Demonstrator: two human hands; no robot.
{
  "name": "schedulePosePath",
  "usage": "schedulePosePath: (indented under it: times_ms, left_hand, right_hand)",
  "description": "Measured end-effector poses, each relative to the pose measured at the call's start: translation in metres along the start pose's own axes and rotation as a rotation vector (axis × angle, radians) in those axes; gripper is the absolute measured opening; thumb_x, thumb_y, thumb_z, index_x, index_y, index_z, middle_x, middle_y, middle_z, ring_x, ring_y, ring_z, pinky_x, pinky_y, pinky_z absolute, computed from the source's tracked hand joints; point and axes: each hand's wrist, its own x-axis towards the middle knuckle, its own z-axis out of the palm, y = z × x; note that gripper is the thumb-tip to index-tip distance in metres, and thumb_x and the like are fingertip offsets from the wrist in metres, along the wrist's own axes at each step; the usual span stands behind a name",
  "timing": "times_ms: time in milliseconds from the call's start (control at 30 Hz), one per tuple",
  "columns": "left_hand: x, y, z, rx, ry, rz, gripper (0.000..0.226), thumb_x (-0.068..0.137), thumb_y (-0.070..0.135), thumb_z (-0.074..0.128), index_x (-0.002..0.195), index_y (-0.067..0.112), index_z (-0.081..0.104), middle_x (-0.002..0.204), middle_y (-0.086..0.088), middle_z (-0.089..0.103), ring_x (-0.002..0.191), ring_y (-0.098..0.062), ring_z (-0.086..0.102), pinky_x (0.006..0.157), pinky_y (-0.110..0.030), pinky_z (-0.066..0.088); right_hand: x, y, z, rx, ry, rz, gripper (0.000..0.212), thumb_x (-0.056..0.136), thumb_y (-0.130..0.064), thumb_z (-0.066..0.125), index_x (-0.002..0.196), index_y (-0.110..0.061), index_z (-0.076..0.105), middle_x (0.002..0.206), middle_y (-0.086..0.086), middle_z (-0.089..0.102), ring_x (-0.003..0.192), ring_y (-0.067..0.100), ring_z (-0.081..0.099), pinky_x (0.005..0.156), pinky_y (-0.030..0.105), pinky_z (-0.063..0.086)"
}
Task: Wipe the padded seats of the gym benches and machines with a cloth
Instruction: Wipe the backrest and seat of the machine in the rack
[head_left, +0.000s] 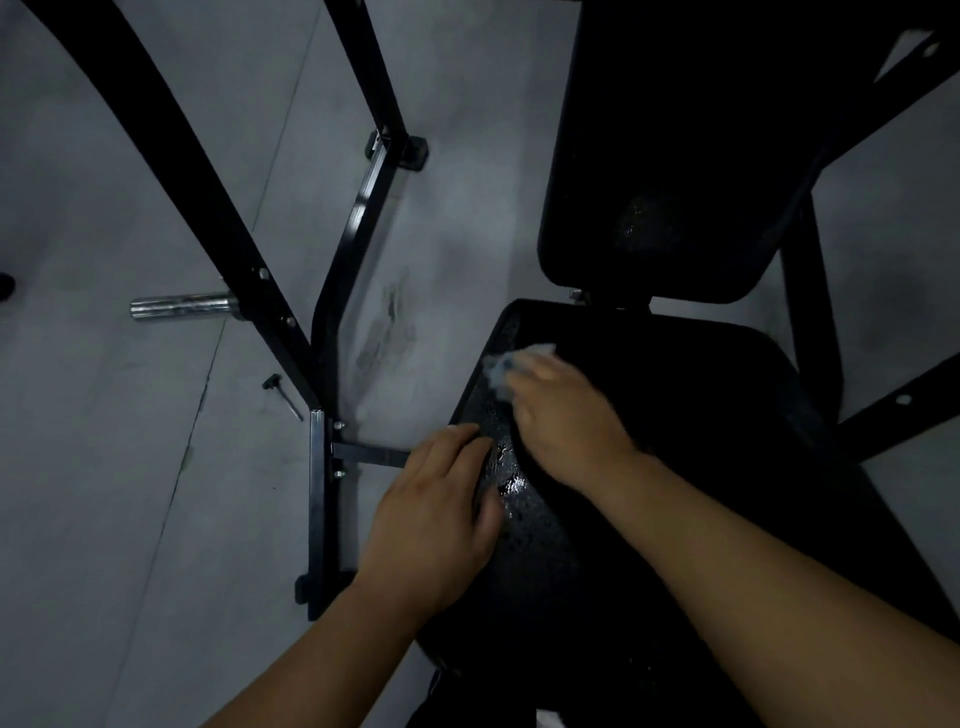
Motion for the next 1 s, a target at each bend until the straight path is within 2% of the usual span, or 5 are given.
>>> schedulePosePath:
  times_ms: [133, 333, 533, 700, 1000]
  left_hand:
    - [-0.002, -0.001, 0.0, -0.036, 0.002, -0.01, 0.038, 0.093, 0.036, 0.046, 0.123, 0.017, 0.059, 0.13, 0.002, 0.052, 0.116, -0.012, 0.052, 0.09, -0.026, 0.05]
    - [0.0, 0.003, -0.001, -0.021, -0.005, -0.047, 0.037, 0.093, 0.025, 0.052, 0.127, 0.014, 0.056, 0.131, 0.001, 0.052, 0.113, -0.012, 0.051, 0.087, -0.017, 0.04]
    - [-0.03, -0.006, -0.003, -0.149, 0.04, -0.191, 0.044, 0.097, 0.006, 0.048, 0.141, 0.009, 0.05, 0.146, -0.003, 0.048, 0.128, -0.014, 0.047, 0.1, -0.003, 0.023]
    - [-0.056, 0.001, 0.002, -0.116, 0.062, -0.174, 0.045, 0.102, 0.021, 0.045, 0.146, 0.012, 0.047, 0.156, -0.002, 0.039, 0.14, -0.018, 0.039, 0.116, -0.025, 0.027]
    - [-0.104, 0.011, 0.002, -0.089, 0.036, -0.137, 0.073, 0.091, 0.053, 0.043, 0.154, 0.018, 0.03, 0.164, 0.004, 0.016, 0.151, -0.014, 0.015, 0.12, -0.038, 0.027]
  right_hand:
    - [-0.071, -0.007, -0.005, 0.062, -0.043, -0.189, 0.05, 0.097, -0.026, 0.03, 0.14, -0.016, 0.054, 0.15, 0.004, 0.048, 0.141, 0.024, 0.041, 0.116, 0.038, 0.035]
    - [-0.043, 0.01, -0.007, 0.011, 0.011, 0.077, 0.042, 0.102, -0.017, 0.039, 0.141, -0.015, 0.053, 0.154, 0.005, 0.043, 0.141, 0.026, 0.037, 0.116, 0.033, 0.028]
    - [-0.132, -0.035, -0.001, 0.013, -0.05, -0.299, 0.05, 0.092, -0.023, 0.029, 0.129, -0.014, 0.062, 0.145, 0.005, 0.054, 0.135, 0.027, 0.047, 0.112, 0.043, 0.041]
    - [-0.086, -0.007, -0.004, -0.009, 0.019, -0.032, 0.042, 0.097, -0.019, 0.034, 0.127, -0.011, 0.061, 0.142, 0.008, 0.055, 0.129, 0.031, 0.05, 0.106, 0.039, 0.041]
    - [-0.163, -0.027, 0.0, -0.054, -0.03, -0.19, 0.046, 0.1, -0.026, 0.031, 0.139, -0.015, 0.053, 0.15, 0.004, 0.048, 0.14, 0.024, 0.043, 0.114, 0.037, 0.037]
